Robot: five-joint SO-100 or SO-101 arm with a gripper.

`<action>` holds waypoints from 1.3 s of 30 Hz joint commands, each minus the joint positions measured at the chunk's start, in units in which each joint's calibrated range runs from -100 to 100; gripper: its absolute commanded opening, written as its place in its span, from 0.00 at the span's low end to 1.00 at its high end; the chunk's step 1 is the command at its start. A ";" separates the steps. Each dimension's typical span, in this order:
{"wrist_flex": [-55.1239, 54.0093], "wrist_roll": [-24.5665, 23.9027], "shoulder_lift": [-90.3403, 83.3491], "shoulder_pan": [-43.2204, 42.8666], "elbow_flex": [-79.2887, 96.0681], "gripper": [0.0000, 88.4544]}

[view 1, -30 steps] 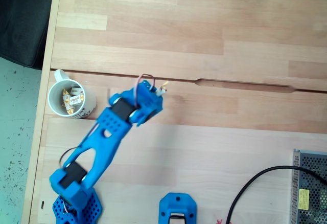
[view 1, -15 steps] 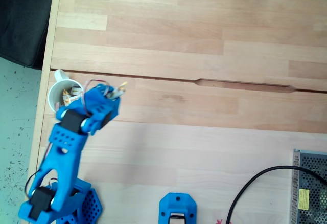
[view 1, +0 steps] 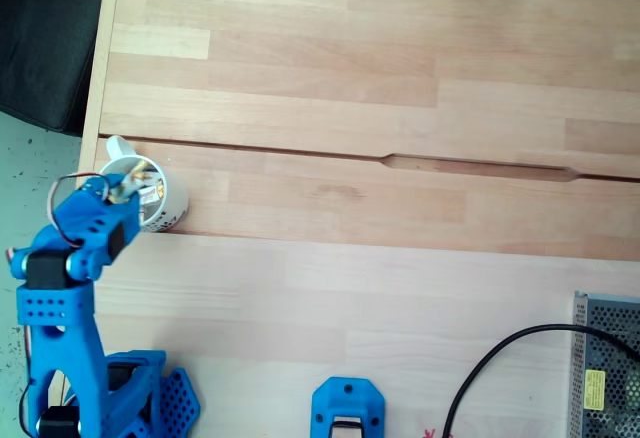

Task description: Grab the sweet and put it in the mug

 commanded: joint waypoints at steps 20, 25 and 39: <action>-0.82 -1.17 4.41 -2.99 5.59 0.10; -0.82 -1.17 4.41 -2.92 5.59 0.17; -0.74 -1.76 -2.99 -1.47 6.31 0.04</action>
